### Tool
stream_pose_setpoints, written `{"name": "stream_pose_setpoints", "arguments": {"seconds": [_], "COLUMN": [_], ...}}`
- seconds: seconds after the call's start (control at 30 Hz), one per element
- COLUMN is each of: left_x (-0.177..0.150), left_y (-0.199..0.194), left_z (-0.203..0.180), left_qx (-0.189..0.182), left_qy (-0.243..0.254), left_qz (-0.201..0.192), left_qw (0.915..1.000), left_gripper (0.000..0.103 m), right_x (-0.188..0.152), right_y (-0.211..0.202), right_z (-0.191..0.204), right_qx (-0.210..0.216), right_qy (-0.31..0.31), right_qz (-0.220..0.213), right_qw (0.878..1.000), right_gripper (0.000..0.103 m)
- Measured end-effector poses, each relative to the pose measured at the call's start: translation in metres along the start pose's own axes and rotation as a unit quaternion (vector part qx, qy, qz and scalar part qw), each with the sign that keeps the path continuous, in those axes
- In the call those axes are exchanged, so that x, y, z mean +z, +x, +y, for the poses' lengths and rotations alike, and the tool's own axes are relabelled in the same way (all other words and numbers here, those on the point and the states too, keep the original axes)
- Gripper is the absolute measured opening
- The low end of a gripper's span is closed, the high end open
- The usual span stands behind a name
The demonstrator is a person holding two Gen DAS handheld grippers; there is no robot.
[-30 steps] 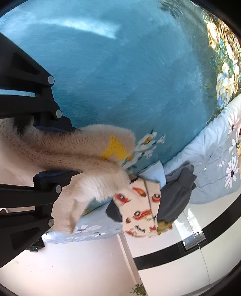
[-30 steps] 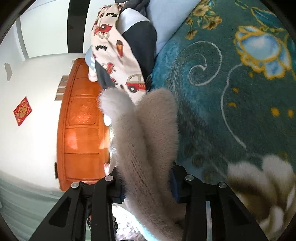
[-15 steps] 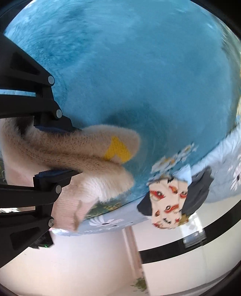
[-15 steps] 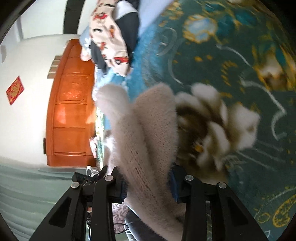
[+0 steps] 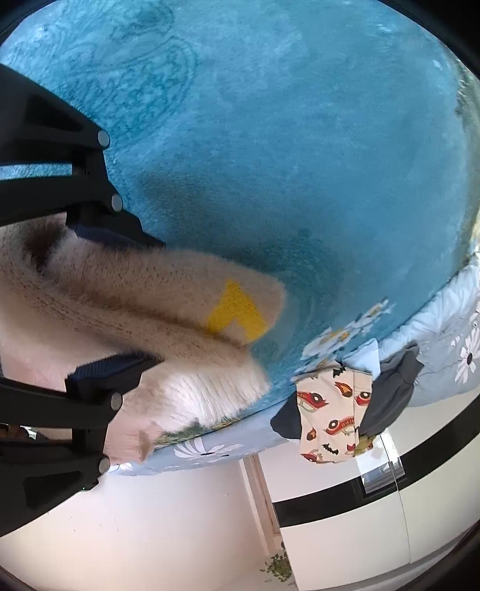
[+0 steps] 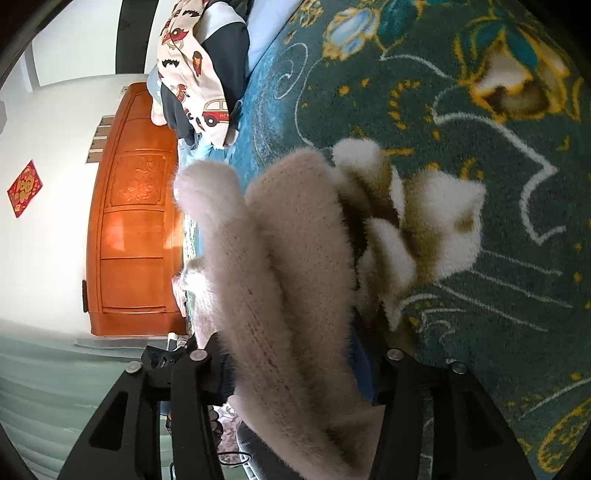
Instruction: Fold clothes
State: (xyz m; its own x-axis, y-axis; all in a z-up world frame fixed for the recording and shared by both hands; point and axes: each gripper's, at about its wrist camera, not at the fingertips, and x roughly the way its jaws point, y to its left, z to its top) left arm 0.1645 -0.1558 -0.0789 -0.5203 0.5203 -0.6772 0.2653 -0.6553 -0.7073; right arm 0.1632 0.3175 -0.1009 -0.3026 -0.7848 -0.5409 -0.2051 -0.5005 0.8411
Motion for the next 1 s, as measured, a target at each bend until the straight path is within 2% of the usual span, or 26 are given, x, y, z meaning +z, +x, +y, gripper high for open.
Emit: {"name": "stream_pose_setpoints", "arguments": {"seconds": [0.17,0.4,0.53,0.73,1.0], "left_x": [-0.002,-0.007,-0.011,-0.018,-0.030], "left_y": [0.000,-0.002,-0.009,-0.024,-0.040], "left_z": [-0.006,-0.021,-0.032,-0.051,-0.104], "left_qx": [0.013,0.046,0.063,0.060,0.058], "left_qy": [0.012,0.048,0.064,0.068,0.121], "left_qz": [-0.004,-0.019,-0.035,-0.056,-0.078], "left_qw": [0.9998,0.9976,0.9953,0.9943,0.9879], "left_gripper": [0.060,0.058,0.046,0.038,0.037], "right_x": [0.002,0.002,0.000,0.007,0.013], "right_y": [0.009,0.012,0.008,0.004,-0.016], "right_z": [0.003,0.005,0.006,0.020,0.045], "right_qx": [-0.010,-0.010,-0.001,0.019,0.038], "right_qy": [-0.013,-0.017,-0.012,-0.016,-0.053], "right_qz": [0.003,-0.003,-0.012,-0.015,-0.022], "right_qw": [1.000,1.000,1.000,1.000,0.998], "right_gripper": [0.060,0.058,0.050,0.045,0.044]}}
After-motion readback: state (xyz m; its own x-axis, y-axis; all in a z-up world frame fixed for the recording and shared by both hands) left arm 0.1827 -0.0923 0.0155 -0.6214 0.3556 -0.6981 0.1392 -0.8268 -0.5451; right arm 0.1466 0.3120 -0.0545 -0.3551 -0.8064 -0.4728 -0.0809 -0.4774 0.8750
